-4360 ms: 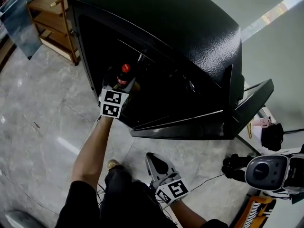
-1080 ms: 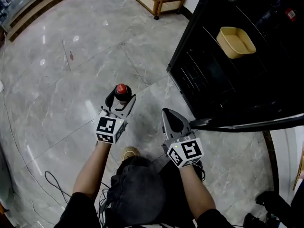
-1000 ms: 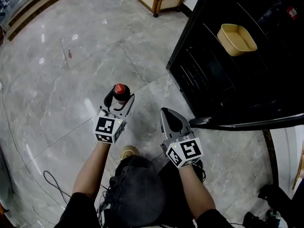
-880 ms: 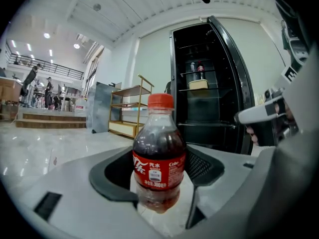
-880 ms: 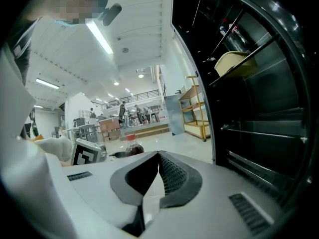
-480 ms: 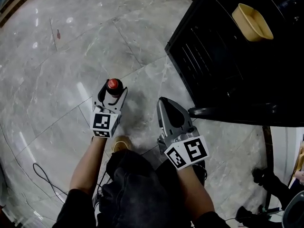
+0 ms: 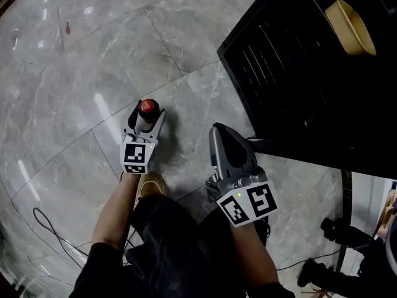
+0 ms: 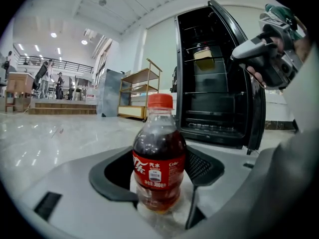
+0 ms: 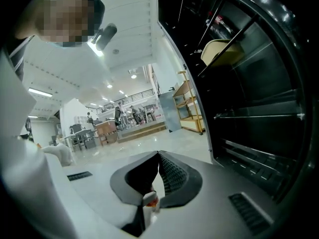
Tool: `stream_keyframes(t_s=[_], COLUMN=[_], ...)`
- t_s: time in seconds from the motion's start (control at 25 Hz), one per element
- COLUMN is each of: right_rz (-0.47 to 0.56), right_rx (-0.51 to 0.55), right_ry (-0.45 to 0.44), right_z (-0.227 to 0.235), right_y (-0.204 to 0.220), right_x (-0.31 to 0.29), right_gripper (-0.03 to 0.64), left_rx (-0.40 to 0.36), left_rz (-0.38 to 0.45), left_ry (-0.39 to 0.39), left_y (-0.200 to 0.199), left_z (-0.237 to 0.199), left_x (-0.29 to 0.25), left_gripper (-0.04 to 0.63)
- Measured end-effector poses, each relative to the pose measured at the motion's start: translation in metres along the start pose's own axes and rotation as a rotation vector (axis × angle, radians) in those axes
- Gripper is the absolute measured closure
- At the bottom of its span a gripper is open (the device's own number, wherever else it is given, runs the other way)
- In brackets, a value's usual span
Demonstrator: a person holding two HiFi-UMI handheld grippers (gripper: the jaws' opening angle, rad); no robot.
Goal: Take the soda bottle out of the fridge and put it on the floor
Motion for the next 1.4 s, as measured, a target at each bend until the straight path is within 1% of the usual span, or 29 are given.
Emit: stream_keyframes(t_s=[0.16,0.36,0.72,0.96,1.16,1.4], right_rz=[-0.018,-0.026,-0.035,-0.033,-0.04,-0.044], right_rx=[0.009,-0.015,-0.018,-0.022,-0.03,-0.031], right_ry=[-0.004,0.024,0.018,0.017,0.019,0.018], right_z=[0.001,0.007,0.002,0.002,0.004,0.003], right_y=[0.005,0.008,0.009,0.008,0.009,0.008], right_x=[-0.004,-0.003,-0.003,-0.001,0.0,0.0], right_gripper=[0.594,0.594,0.594,0.594,0.594,0.594], left_rx=[0.018,0.033,0.005,0.01,0.025,0.035], left_rz=[-0.008,-0.015,-0.02,-0.015,-0.032,-0.03], left_ry=[-0.019,-0.028,-0.024,-0.028,-0.023,-0.024], left_y=[0.01,0.02,0.026,0.026,0.028,0.028], left_z=[-0.003,-0.003,0.001,0.001,0.002,0.006], left_x=[-0.004,-0.004,0.002,0.002,0.001,-0.002], left_gripper=[0.291,0.291,0.29,0.29,0.289,0.173])
Point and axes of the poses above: the fingertips, and each gripper's own axes: x backward along the fingers, z to its right, y out of its underside, the point moved 8 cm from there along x, backward along the fingers, and after that the axes turned 9 degrees about -z, right-handed, at the moved point
